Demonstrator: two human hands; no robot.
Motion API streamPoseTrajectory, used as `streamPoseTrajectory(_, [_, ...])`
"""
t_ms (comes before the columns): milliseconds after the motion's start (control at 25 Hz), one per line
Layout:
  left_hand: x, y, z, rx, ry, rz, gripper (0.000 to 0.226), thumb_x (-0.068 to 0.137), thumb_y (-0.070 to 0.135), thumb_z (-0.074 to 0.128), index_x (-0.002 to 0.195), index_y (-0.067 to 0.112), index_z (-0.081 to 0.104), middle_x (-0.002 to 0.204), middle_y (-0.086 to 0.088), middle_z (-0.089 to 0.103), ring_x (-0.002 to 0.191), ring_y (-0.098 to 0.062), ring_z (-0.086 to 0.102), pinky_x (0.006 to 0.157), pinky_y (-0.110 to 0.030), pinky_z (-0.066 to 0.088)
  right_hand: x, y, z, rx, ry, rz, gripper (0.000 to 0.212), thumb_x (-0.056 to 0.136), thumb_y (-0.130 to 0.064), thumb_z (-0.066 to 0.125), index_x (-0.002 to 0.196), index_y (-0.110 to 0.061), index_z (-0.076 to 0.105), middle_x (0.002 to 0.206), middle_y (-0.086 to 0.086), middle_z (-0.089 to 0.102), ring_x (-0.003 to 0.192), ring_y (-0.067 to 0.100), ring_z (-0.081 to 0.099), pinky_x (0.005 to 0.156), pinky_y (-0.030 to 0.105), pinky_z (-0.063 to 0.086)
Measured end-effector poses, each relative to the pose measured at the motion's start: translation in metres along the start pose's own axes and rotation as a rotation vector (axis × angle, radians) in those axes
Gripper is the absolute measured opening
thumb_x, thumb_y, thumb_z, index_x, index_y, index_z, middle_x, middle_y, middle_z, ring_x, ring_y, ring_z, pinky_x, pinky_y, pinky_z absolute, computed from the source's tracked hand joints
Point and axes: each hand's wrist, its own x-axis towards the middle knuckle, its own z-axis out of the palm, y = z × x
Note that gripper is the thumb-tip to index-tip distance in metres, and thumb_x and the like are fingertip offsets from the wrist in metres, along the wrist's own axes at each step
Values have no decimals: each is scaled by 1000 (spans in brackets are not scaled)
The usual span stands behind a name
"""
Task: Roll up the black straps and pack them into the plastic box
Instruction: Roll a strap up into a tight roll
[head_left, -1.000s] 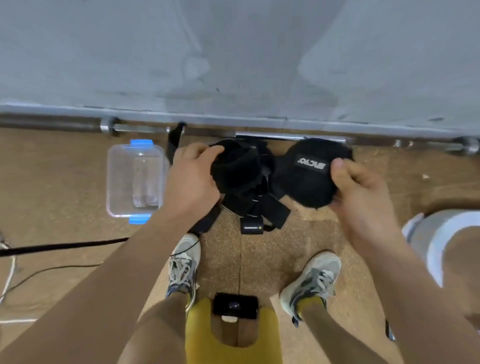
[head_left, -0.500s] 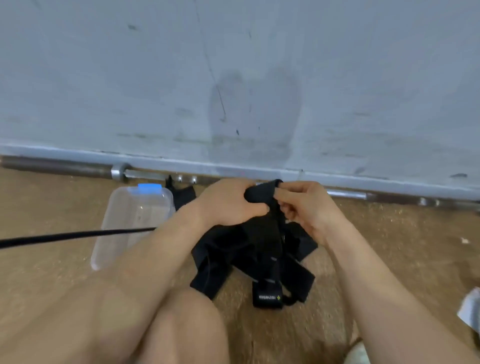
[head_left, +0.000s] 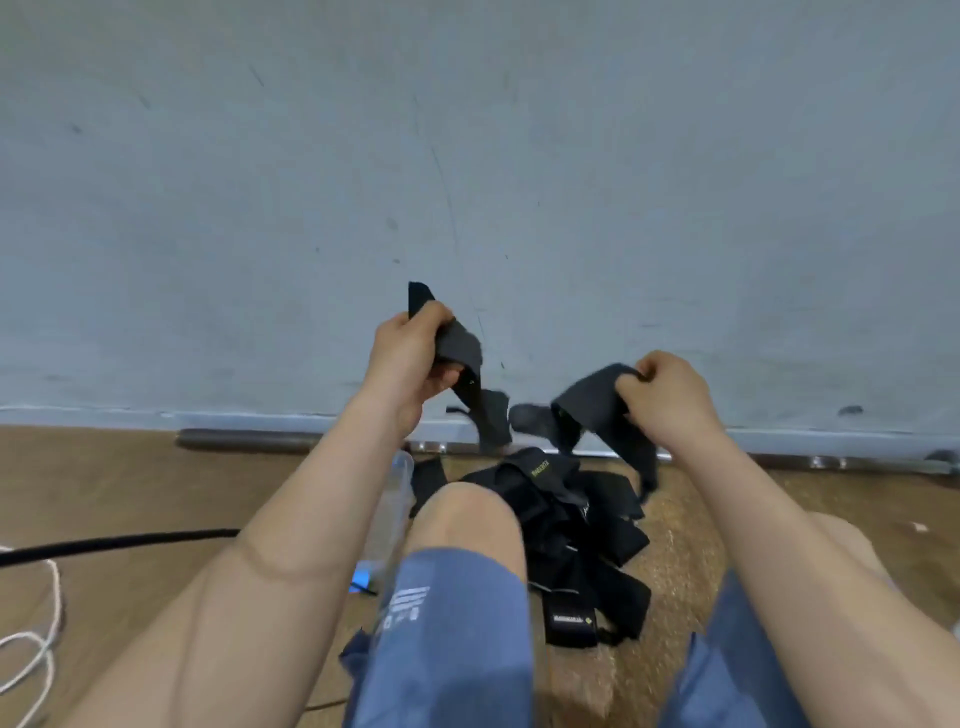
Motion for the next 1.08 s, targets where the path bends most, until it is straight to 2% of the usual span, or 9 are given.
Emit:
streamPoseTrajectory(160, [-63,54,-19,-136,-122,192,9,80,4,50,89,6,53,89,-13,57,90,-30,60,89,-50,55,-42,1,-3,-261,-121,22,43,89,-12,57,129,3,53,128,22,59,116,38,56,93,38,46])
streamPoseTrajectory(280, [-82,63,-20,-167,-169,231,23,78,-5,43,96,3,55,96,-17,55,95,-33,57,86,-48,52,-70,-18,3,56,-255,-38,75,87,-11,64,153,-16,29,151,10,39,135,31,43,105,36,39])
streamPoseTrajectory(360, [-85,52,-15,-135,-236,180,20,83,-6,45,95,3,58,93,-16,57,92,-31,56,79,-43,51,-85,-35,5,531,-487,7,72,89,-9,68,149,-33,37,142,-3,47,128,22,49,96,40,48])
streamPoseTrajectory(440, [-80,31,-10,-81,-359,106,10,90,5,55,96,4,63,92,-14,64,91,-26,62,79,-40,54,-91,-40,19,680,-689,2,50,91,-12,68,135,-31,54,128,-5,64,121,23,58,96,50,51])
streamPoseTrajectory(560, [-55,-18,-5,-31,-363,80,23,93,14,61,115,5,62,101,-5,71,96,-17,69,79,-33,59,-80,-23,49,745,-524,84,17,98,-14,58,109,-8,70,103,13,75,96,29,71,83,41,59])
streamPoseTrajectory(680, [-15,-92,-10,47,-229,29,42,92,8,64,132,13,52,102,-1,66,97,-12,65,83,-26,55,-50,6,90,711,-336,267,20,98,-21,59,89,-8,73,89,12,76,85,27,72,73,35,58])
streamPoseTrajectory(840, [30,-193,-20,172,-114,-307,51,93,21,61,139,36,43,131,5,55,125,-18,51,106,-39,43,-15,52,160,664,-399,485,20,100,-17,56,109,-7,70,107,15,73,101,29,69,94,47,55])
streamPoseTrajectory(960, [43,-259,-26,-159,-187,-690,31,97,37,57,127,28,58,120,-5,69,111,-27,65,93,-47,53,2,87,214,629,-470,591,33,99,-7,49,129,-13,63,125,11,65,116,28,61,103,45,48])
streamPoseTrajectory(1080, [49,-325,-21,108,-30,-657,31,90,13,67,120,19,61,117,-8,69,100,-25,67,88,-43,56,15,134,248,346,-448,626,37,92,-3,53,127,-13,64,116,9,66,100,23,63,87,34,53])
